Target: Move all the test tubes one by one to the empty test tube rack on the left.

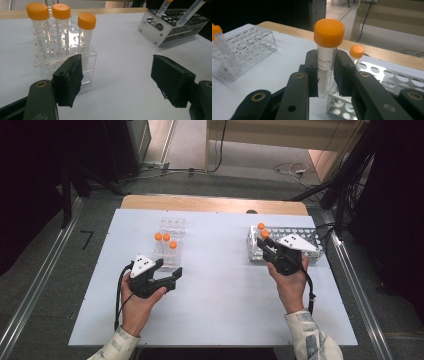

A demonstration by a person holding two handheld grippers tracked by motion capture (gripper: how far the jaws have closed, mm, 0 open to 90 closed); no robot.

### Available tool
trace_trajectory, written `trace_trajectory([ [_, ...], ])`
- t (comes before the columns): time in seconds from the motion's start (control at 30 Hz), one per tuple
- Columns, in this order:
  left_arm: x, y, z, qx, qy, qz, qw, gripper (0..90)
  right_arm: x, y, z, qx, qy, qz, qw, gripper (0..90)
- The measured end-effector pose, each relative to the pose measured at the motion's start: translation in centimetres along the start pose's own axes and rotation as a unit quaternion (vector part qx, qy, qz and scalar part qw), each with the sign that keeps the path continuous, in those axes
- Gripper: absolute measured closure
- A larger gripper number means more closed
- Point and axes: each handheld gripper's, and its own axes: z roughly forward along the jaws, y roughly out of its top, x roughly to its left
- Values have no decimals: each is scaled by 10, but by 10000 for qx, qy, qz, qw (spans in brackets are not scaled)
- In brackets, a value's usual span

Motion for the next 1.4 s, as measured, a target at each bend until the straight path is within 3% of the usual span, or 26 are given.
trace_trajectory([
  [0.3,-2,1,0,-10,-27,19,10000,256,29,-13,9,178,383,-200,9989,720],
  [0.8,-4,2,-2,-38,-70,34,10000,257,76,-22,22,296,977,-370,9941,720],
  [1.23,-16,8,-3,-124,-264,100,9995,260,106,-28,29,420,1344,-517,9887,720],
  [1.4,-25,14,-4,-241,-429,151,9987,287,119,-30,33,490,1505,-588,9856,720],
])
